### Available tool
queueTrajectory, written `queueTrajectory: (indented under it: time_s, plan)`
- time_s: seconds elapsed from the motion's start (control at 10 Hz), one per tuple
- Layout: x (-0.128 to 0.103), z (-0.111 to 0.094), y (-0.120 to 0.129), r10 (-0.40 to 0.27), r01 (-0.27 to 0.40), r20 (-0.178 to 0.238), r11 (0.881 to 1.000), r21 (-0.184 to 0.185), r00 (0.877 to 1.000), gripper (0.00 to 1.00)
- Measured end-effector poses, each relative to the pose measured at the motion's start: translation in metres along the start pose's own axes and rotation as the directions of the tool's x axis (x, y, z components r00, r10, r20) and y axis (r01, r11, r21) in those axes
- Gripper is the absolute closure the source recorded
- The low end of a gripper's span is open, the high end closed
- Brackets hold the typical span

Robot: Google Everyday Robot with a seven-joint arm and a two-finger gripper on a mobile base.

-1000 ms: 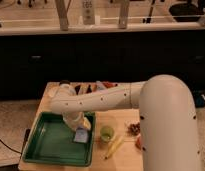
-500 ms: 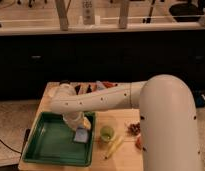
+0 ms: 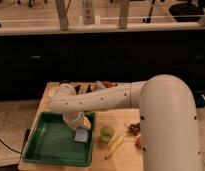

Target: Place sponge in tray

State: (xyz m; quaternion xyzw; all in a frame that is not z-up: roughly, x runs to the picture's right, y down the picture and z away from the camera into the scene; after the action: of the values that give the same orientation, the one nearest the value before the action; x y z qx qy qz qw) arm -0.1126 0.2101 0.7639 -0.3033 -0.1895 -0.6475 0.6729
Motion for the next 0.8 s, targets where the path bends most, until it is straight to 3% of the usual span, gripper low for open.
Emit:
queueTrajectory:
  time_s: [0.6, 0.8]
  plan:
    - [-0.004, -0.005, -0.010, -0.017, 0.017, -0.007, 1.000, 0.009, 1.000, 0.27]
    - [-0.007, -0.009, -0.014, -0.030, 0.030, -0.012, 0.999, 0.019, 0.999, 0.20]
